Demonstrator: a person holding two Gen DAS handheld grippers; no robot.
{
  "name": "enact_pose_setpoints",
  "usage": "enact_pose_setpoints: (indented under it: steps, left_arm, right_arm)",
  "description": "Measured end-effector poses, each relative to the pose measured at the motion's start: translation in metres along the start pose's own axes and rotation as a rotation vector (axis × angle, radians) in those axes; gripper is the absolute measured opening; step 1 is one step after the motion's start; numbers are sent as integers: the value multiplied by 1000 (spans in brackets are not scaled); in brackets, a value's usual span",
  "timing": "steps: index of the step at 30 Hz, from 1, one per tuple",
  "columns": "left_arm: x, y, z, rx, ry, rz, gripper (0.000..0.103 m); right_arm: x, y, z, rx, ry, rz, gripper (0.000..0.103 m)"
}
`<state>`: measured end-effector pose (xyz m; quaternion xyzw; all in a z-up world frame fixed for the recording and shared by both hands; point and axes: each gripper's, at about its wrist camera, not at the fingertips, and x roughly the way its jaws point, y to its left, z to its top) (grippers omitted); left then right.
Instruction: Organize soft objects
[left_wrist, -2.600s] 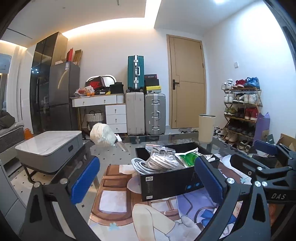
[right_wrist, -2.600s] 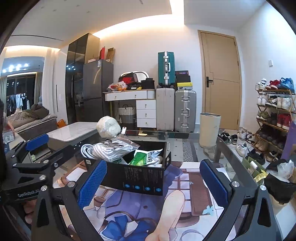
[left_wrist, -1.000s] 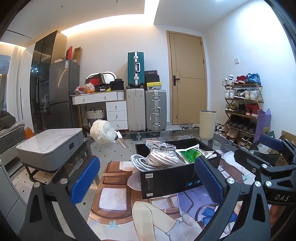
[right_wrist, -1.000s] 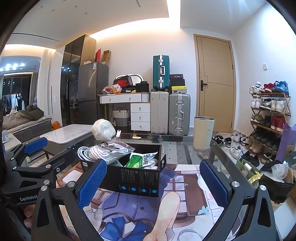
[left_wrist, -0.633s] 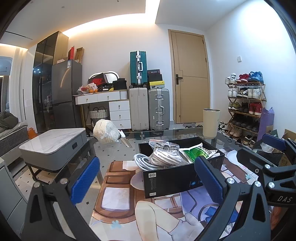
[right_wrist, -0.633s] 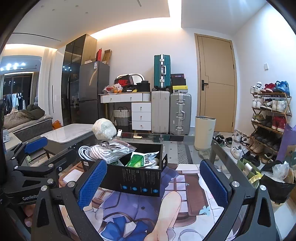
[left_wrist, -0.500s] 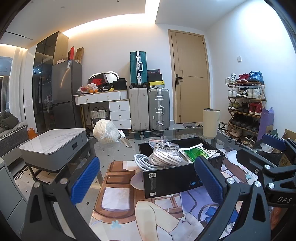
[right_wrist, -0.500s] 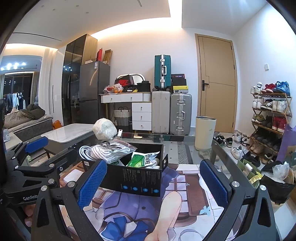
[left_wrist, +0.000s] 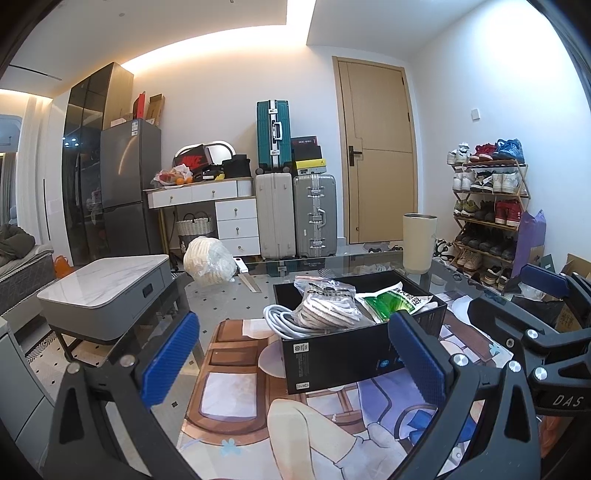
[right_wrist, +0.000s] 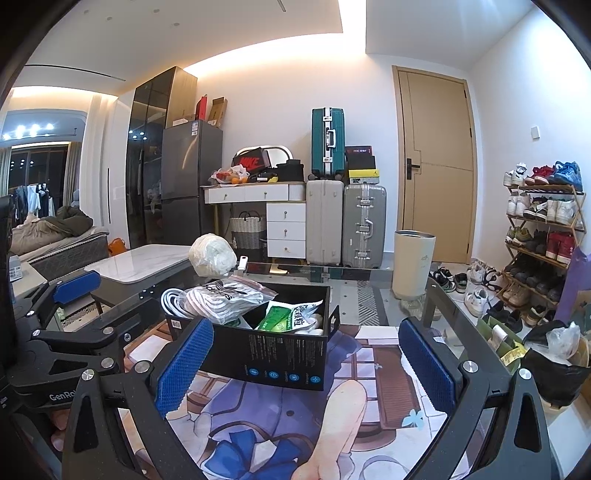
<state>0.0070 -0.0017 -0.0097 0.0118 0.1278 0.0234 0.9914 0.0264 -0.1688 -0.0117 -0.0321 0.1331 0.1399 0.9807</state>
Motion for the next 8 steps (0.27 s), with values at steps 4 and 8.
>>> enact_pose_setpoints:
  steps: [4, 8]
  left_arm:
    - [0, 0, 0, 1, -1, 1, 103]
    - [2, 0, 1, 3, 7, -5, 103]
  right_arm:
    - [0, 1, 0, -1, -2, 0, 102]
    - [1, 0, 1, -1, -2, 3, 102]
